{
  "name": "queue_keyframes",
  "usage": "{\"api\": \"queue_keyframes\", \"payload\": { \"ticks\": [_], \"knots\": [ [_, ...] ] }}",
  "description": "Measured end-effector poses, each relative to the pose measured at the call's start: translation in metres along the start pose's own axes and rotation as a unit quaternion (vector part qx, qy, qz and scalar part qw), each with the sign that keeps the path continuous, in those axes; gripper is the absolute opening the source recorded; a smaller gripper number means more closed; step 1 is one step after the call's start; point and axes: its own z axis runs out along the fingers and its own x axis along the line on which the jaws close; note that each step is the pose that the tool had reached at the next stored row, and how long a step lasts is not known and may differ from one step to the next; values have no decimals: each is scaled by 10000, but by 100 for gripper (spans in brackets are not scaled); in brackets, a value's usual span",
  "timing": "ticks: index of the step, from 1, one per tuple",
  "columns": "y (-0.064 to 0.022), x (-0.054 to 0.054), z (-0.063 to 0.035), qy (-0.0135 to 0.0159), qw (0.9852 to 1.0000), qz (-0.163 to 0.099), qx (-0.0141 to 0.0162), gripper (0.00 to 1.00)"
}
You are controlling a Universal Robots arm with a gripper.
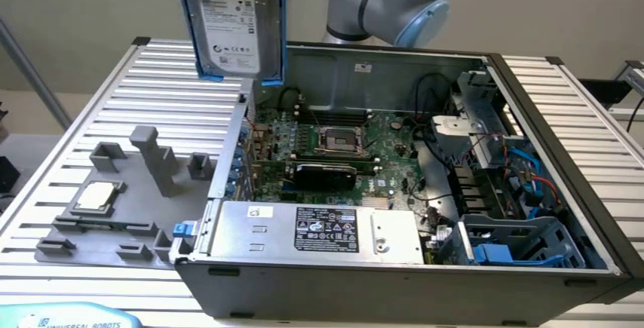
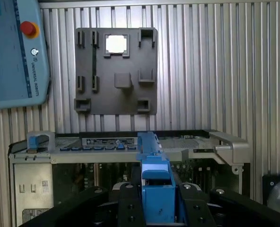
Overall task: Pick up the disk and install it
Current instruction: 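Pick up the disk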
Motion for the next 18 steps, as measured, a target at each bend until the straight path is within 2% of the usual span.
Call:
{"api": "queue_keyframes", "payload": {
  "ticks": [18],
  "knots": [
    [-827, 161, -21, -30, 10000, -1, -1, 33]
  ]
}}
